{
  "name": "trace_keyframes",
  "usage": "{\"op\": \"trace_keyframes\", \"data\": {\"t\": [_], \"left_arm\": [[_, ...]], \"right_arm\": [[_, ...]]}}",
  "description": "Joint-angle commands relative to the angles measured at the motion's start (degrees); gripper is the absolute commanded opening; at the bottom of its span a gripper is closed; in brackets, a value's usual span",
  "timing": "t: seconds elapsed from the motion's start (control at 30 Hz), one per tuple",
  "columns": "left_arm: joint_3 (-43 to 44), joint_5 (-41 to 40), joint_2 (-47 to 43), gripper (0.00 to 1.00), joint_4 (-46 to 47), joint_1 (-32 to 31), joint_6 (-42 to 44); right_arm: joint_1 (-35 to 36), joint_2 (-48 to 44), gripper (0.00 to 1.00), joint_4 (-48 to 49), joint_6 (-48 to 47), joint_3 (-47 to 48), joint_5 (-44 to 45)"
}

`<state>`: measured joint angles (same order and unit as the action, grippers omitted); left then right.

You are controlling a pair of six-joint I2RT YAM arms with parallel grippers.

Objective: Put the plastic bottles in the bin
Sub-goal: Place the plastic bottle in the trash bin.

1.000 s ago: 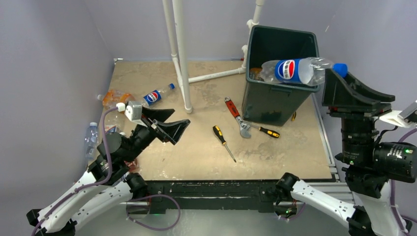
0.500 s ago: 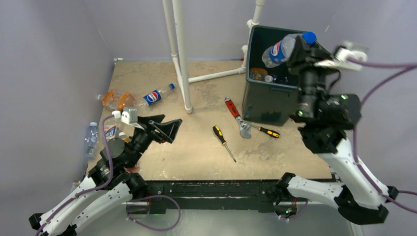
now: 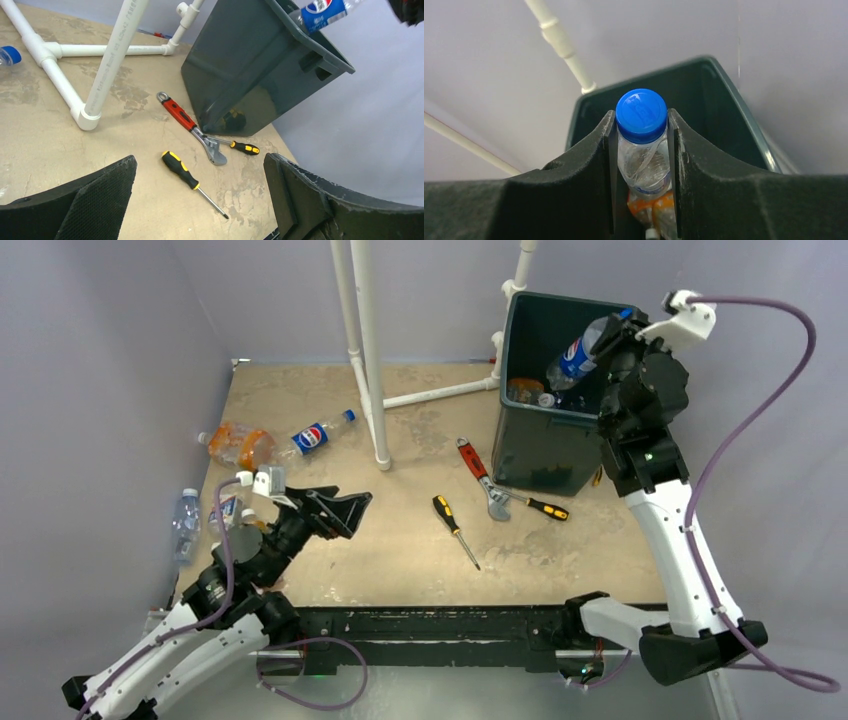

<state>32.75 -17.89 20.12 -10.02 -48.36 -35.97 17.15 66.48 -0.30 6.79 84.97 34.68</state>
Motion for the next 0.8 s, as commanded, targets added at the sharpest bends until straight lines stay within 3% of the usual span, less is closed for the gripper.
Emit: {"op": "trace_keyframes", "data": {"t": [0.0, 0.17, 0.33, 0.47, 0.6, 0.67, 0.7, 0.77], "left_arm": [[1.84, -2.91, -1.6, 0.98, -2.15, 0.02, 0.06], [10.63, -20.29, -2.53, 0.97, -10.64, 0.02, 3.34], [19.71, -41.15, 2.75, 0.98, -29.35, 0.0, -6.21], [21.21, -45.88, 7.15, 0.99, -38.16, 0.0, -14.56], [20.95, -46.2, 9.69, 0.99, -39.51, 0.02, -17.63], [21.01, -45.76, 11.15, 0.99, -38.79, 0.02, -17.57], [21.31, -45.48, 11.94, 0.99, -37.91, 0.02, -16.44], [22.78, -44.86, 13.55, 0.99, -37.21, -0.03, -14.91]], "right_arm": [[-3.5, -4.46, 0.0, 1.46, 12.26, -7.21, -7.99], [-3.52, -5.2, 0.0, 0.47, 12.99, -12.63, -8.84], [-3.6, -6.37, 0.0, 1.85, 14.72, -20.17, -9.19], [-3.53, -6.83, 0.0, 2.13, 15.67, -23.23, -10.7], [-3.59, -6.93, 0.0, 0.47, 16.86, -23.97, -12.96], [-3.55, -7.73, 0.15, 0.38, 18.14, -25.54, -14.13], [-3.53, -8.84, 0.3, 0.38, 18.51, -26.56, -15.2], [-3.52, -10.01, 0.47, 0.38, 18.86, -27.54, -15.79]]}}
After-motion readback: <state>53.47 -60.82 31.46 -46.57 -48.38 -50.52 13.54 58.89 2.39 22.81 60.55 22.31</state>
